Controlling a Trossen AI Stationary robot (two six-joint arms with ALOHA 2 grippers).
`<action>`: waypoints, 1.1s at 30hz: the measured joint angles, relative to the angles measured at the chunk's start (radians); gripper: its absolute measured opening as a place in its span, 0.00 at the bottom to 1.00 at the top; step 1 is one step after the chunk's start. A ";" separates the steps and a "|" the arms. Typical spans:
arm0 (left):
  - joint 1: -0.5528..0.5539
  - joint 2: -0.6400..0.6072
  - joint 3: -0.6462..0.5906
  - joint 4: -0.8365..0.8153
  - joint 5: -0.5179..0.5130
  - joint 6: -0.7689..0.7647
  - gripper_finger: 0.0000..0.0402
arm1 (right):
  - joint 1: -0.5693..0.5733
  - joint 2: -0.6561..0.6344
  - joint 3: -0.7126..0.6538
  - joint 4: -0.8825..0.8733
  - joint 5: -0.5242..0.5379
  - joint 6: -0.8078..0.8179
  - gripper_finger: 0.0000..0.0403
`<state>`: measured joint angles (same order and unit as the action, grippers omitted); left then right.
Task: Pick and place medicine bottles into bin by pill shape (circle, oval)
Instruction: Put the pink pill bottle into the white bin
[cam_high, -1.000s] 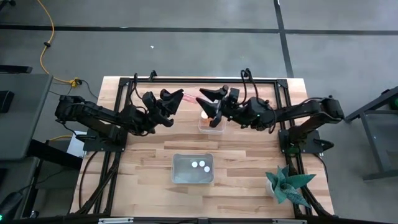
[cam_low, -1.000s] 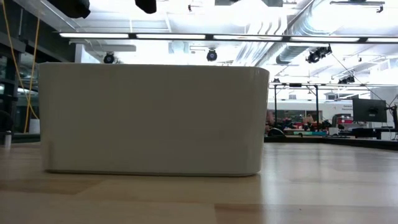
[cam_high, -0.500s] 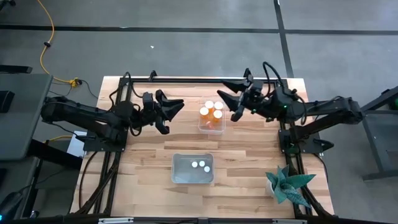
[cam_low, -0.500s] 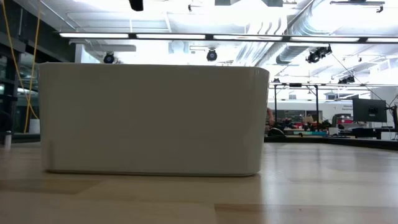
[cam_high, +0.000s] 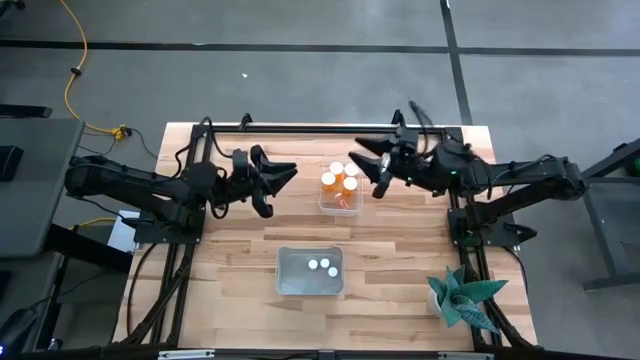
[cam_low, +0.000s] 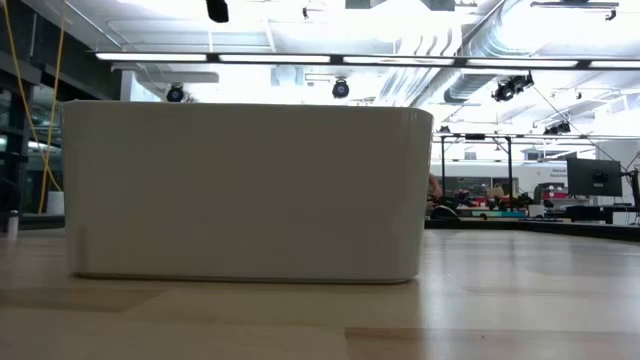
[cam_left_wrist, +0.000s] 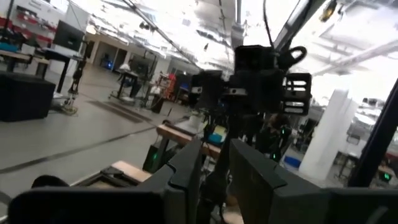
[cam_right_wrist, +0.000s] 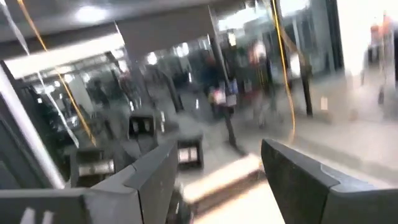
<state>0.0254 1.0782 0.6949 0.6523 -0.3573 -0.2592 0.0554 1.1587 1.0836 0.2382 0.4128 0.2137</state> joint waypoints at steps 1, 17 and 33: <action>0.000 0.000 0.000 -0.014 0.008 0.000 0.18 | -0.007 0.000 0.000 -0.059 0.000 0.058 0.56; 0.001 -0.254 0.000 -0.387 0.010 -0.012 0.11 | -0.173 0.434 0.099 -0.686 -0.450 0.511 0.49; 0.001 -0.274 0.000 -0.426 0.015 -0.017 0.04 | -0.199 0.810 0.414 -1.059 -0.388 0.547 0.48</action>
<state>0.0261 0.8043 0.6952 0.2268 -0.3424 -0.2764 -0.1432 1.9690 1.4971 -0.8206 0.0252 0.7603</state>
